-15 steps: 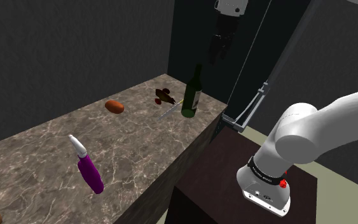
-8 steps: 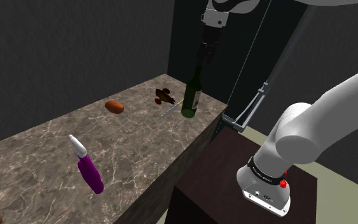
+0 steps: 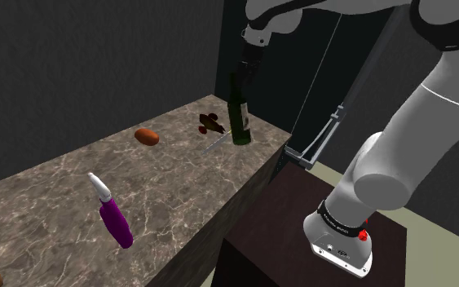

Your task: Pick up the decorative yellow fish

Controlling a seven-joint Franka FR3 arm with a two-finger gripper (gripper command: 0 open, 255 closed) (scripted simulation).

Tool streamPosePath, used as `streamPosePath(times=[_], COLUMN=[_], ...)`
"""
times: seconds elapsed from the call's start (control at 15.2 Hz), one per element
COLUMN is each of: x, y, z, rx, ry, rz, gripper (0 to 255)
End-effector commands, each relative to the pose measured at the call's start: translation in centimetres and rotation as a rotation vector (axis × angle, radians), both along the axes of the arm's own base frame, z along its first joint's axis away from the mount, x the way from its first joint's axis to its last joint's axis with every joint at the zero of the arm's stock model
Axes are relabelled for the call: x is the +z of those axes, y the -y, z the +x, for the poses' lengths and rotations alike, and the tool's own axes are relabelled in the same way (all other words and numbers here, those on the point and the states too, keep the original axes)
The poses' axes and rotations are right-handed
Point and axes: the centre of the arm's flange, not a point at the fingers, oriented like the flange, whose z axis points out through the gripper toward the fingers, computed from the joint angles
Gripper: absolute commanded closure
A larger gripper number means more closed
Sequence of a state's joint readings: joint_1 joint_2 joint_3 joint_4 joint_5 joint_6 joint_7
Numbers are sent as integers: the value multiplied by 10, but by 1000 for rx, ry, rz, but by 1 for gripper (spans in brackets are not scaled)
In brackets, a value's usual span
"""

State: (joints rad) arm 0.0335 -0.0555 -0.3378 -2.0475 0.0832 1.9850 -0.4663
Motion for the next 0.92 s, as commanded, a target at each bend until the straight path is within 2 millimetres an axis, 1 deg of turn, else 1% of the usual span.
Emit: streamPosePath(times=[0.0, 0.46, 0.86], x=[-31, -95, -153], y=[10, 38, 56], z=[11, 80, 139], rx=[22, 76, 121], ry=[-80, -94, -106], rz=[44, 110, 166], gripper=[0, 0, 0])
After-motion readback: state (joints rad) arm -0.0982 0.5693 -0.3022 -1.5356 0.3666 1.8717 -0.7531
